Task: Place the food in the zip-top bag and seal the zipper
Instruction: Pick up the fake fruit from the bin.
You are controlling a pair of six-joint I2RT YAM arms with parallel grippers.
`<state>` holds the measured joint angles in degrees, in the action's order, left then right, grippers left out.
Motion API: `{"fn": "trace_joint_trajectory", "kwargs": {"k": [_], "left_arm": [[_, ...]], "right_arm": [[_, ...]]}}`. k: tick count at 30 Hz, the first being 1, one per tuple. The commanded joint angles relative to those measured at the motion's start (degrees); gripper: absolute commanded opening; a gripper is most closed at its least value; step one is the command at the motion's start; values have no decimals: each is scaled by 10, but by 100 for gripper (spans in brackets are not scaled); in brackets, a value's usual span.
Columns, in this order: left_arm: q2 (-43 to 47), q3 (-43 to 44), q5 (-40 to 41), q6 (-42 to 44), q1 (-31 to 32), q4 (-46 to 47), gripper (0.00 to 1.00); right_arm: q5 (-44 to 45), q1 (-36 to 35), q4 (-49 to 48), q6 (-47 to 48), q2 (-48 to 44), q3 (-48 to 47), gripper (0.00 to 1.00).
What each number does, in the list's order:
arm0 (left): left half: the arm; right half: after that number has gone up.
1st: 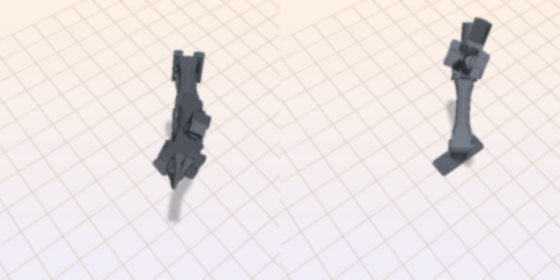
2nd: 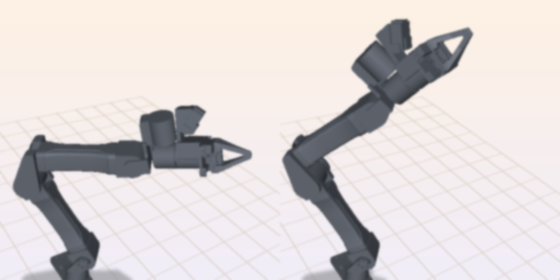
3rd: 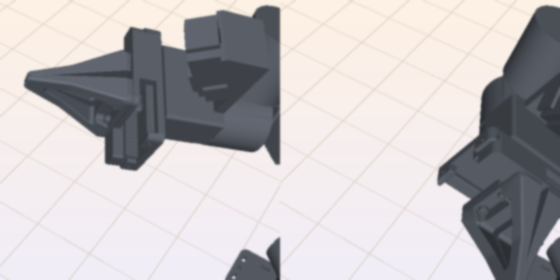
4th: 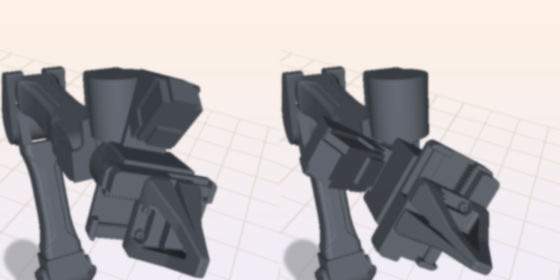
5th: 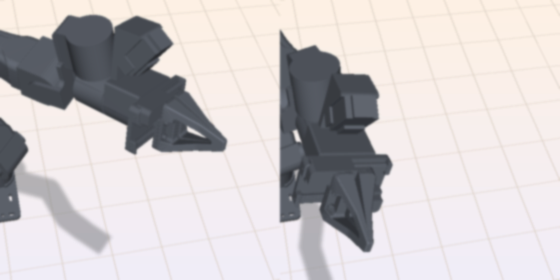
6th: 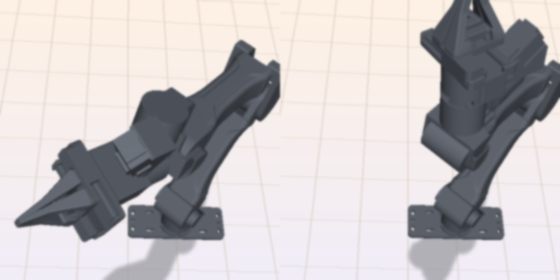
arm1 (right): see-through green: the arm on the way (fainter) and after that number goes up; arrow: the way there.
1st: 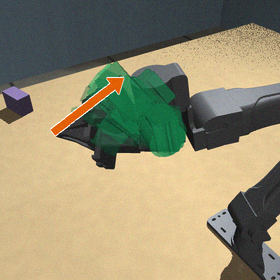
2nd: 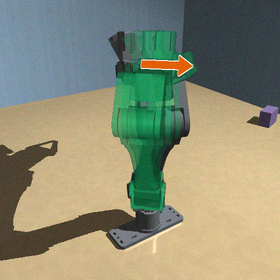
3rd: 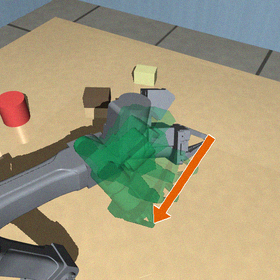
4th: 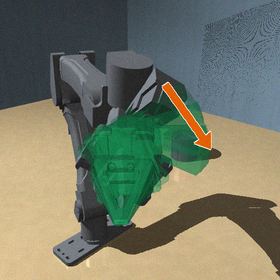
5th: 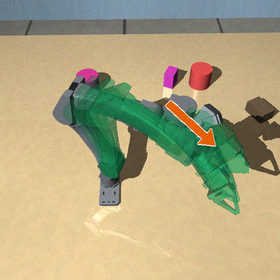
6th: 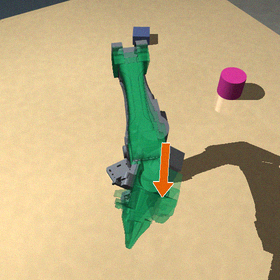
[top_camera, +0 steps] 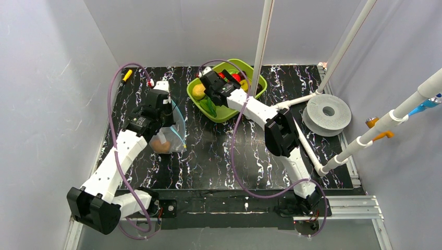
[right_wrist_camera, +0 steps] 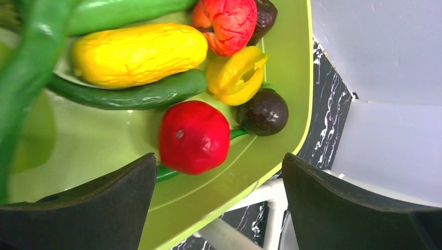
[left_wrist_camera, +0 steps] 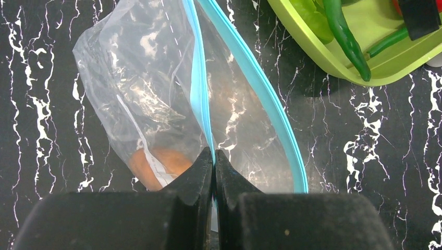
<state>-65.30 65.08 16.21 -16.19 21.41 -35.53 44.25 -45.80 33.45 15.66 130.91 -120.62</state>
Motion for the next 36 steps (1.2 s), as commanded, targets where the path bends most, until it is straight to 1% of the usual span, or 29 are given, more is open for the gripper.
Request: {"fn": "trace_joint_trajectory", "kwargs": {"k": [1,3,13,16,20,26,29,31,32,36], "left_arm": [[21,-17,0,17,-9,32,0],[24,-24,0,19,-11,37,0],[53,-62,-1,15,-23,57,0],[53,-65,-9,13,-25,61,0],[52,-68,-12,10,-31,62,0],[56,-73,-18,5,-36,66,0],[55,-75,-18,4,-38,67,0],[56,-76,-19,3,-39,68,0],[56,-77,-20,3,-38,69,0],[55,-80,-26,1,-39,69,0]], "right_arm": [[11,17,-20,21,23,-24,97],[6,22,-23,24,31,-23,98],[-3,40,-18,12,76,-21,98],[4,44,-17,9,85,-21,97],[12,48,-12,-3,94,-28,92],[34,49,-38,20,113,-32,82],[42,49,-43,30,119,-45,71],[45,48,-36,29,118,-60,61],[45,47,-33,30,114,-68,58],[40,31,-21,35,83,-92,51]]}}
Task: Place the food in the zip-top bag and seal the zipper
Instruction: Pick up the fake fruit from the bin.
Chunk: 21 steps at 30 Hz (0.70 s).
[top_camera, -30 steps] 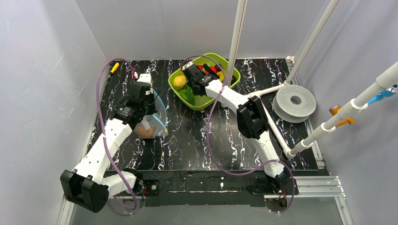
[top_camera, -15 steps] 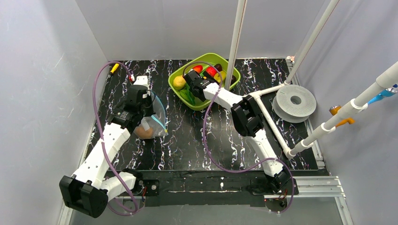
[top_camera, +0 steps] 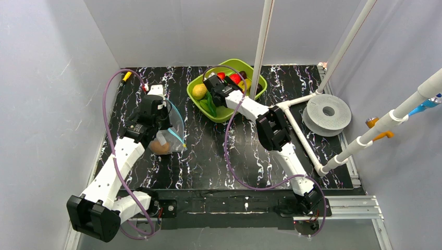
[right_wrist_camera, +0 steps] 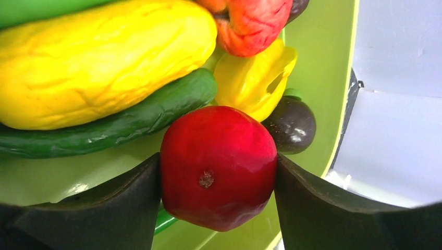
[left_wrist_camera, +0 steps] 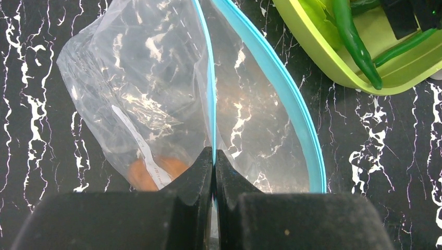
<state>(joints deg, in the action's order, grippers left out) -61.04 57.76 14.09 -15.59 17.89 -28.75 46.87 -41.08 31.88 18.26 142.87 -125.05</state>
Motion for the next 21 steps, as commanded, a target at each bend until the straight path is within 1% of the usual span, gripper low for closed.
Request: {"fn": "trace_joint_trajectory", "kwargs": {"k": [1,6,9,11,13,16,18,21], "left_arm": [[12,-6,-6,-6,-4,1,0],[14,-8,-19,-11,-3,2,0],[20,-12,-23,-17,-3,2,0],[27,-15,-32,-21,-3,5,0],[31,-17,-43,-24,-4,8,0],[35,-18,-54,-27,-3,9,0],[36,-17,-63,-30,-3,9,0],[38,-17,-76,-34,-3,10,0]], "right_arm": [[11,-23,-4,9,-49,-50,49],[-48,-61,45,-39,-122,-60,41],[-104,-81,95,-98,-162,-60,34],[-171,-88,132,-165,-193,-54,28],[-256,-89,141,-222,-235,-13,24],[-348,-89,111,-286,-308,82,22],[-407,-89,86,-318,-345,142,21],[-508,-89,20,-362,-402,227,13]]}}
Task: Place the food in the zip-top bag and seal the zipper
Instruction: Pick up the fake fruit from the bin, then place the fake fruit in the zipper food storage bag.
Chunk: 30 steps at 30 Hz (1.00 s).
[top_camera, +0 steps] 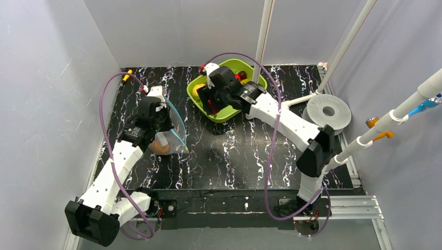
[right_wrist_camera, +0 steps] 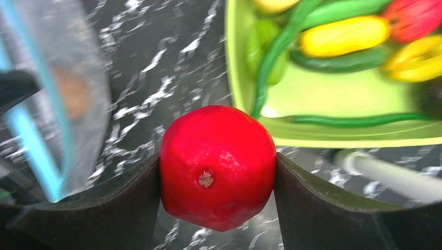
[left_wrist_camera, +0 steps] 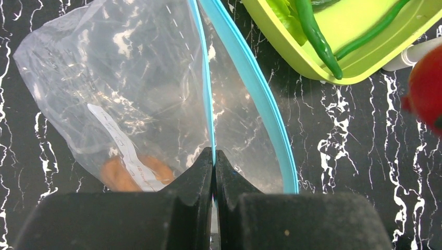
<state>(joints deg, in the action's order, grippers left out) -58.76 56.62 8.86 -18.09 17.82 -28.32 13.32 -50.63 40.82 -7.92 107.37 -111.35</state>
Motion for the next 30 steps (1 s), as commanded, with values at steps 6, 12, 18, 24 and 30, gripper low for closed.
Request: {"fn": "trace_joint_trajectory", "kwargs": {"k": [6,12,18,24,30], "left_arm": [[25,-8,-31,-12,-3,6,0],[27,-7,-38,-12,-3,6,0],[33,-9,-34,-11,-3,7,0],[60,-15,-34,-7,-3,18,0],[67,-18,-38,-3,-3,22,0]], "right_arm": [[-390,-4,-380,-242,-151,313,16],[-437,-20,-577,-312,-159,371,16],[-431,-22,-592,-319,-146,358,16],[-444,-22,-616,-320,-107,348,17],[-443,-22,-642,-342,-64,326,16]]}}
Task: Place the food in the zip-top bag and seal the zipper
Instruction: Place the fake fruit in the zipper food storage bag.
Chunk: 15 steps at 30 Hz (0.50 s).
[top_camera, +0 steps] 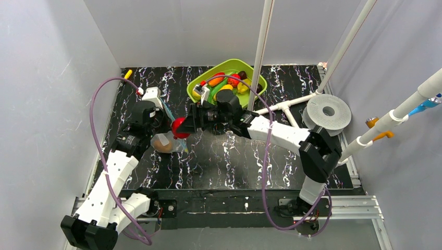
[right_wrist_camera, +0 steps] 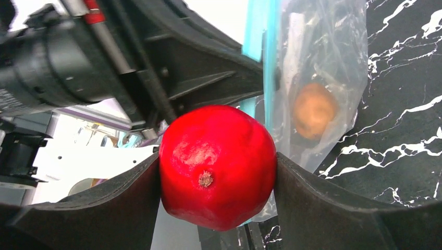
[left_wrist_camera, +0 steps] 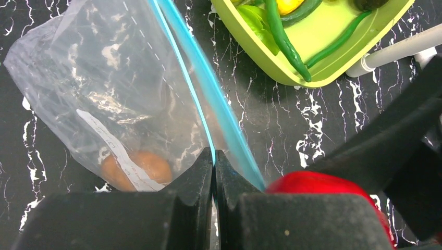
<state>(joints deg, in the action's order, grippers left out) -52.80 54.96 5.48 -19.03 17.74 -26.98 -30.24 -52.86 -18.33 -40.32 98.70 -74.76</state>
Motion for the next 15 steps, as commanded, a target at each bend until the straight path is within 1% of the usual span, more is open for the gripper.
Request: {"fn": "trace_joint_trajectory", "kwargs": {"k": [1,4,8,10,13,15], "left_arm": [[7,-1,-6,6,-2,7,0],[7,-1,-10,7,-2,6,0],[8,-1,-15,7,-2,7,0],[9,0,-22,7,-2,7,0],[8,0,-33,8,-2,7,0],[6,1,-37,8,-2,7,0]], "right_arm": [[-7,0,-47,-19,30,-47,16],[36,0,-1,-7,36,-59,15],[187,0,120,35,29,-75,14],[232,0,162,51,31,-86,14],[279,-3,211,68,36,-104,14],[286,-3,221,69,41,-119,14]]}}
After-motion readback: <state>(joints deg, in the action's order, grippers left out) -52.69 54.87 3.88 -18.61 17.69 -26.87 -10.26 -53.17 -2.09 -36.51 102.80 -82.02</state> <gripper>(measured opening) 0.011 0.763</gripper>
